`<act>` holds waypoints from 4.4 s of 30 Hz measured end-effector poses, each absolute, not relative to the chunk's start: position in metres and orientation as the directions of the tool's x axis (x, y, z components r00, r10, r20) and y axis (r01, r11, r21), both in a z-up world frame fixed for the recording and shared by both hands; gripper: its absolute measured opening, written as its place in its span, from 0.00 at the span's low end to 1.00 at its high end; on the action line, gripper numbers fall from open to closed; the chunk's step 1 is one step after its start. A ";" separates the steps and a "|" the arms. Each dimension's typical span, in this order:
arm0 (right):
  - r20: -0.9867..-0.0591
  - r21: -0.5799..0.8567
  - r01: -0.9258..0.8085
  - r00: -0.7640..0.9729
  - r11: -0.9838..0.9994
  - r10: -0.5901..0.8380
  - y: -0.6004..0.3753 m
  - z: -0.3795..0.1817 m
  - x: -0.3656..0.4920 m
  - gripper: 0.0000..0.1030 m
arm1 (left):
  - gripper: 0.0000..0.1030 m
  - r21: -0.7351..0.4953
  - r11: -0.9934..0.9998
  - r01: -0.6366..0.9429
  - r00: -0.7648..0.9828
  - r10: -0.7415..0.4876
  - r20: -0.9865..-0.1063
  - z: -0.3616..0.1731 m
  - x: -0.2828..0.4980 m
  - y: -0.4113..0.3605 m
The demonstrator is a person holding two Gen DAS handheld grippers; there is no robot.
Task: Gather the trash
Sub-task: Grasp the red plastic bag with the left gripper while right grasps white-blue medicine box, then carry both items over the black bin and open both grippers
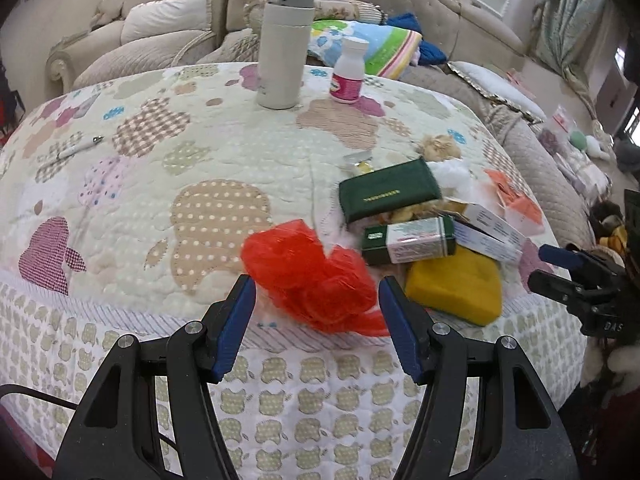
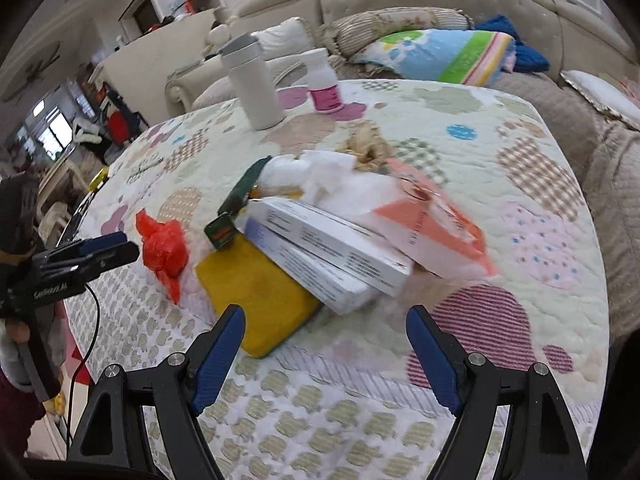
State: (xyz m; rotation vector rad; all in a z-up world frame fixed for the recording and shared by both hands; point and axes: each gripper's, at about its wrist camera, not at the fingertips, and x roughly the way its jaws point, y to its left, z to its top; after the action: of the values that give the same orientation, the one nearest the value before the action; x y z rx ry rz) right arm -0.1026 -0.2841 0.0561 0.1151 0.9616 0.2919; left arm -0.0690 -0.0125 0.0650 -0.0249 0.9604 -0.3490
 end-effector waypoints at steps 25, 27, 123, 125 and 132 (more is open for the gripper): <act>-0.815 0.310 -0.391 0.360 0.867 0.454 -0.281 0.030 -0.012 0.93 | 0.61 -0.256 0.936 0.241 0.456 -0.342 -0.822 0.024 -0.023 -0.035; -0.818 0.285 -0.394 0.376 0.874 0.436 -0.279 0.030 -0.017 0.77 | 0.60 -0.253 0.937 0.242 0.459 -0.341 -0.821 0.025 -0.025 -0.037; -0.844 0.112 0.380 0.525 0.918 -0.114 -0.585 0.024 -0.240 0.42 | 0.35 -0.371 0.566 0.736 0.164 -0.681 -0.713 0.100 -0.140 -0.414; -0.848 0.117 0.396 0.518 0.911 -0.116 -0.591 0.020 -0.243 0.42 | 0.37 -0.390 0.549 0.740 0.142 -0.693 -0.706 0.096 -0.140 -0.422; -0.853 0.135 0.467 0.504 0.874 -0.138 -0.610 0.012 -0.251 0.61 | 0.57 -0.423 0.512 0.747 0.096 -0.714 -0.694 0.094 -0.145 -0.435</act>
State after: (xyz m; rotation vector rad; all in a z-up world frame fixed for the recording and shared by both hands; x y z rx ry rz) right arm -0.2507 -0.6099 0.0123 0.3726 0.9804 -0.3752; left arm -0.1451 -0.4347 0.0943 0.0407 1.0015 -1.0828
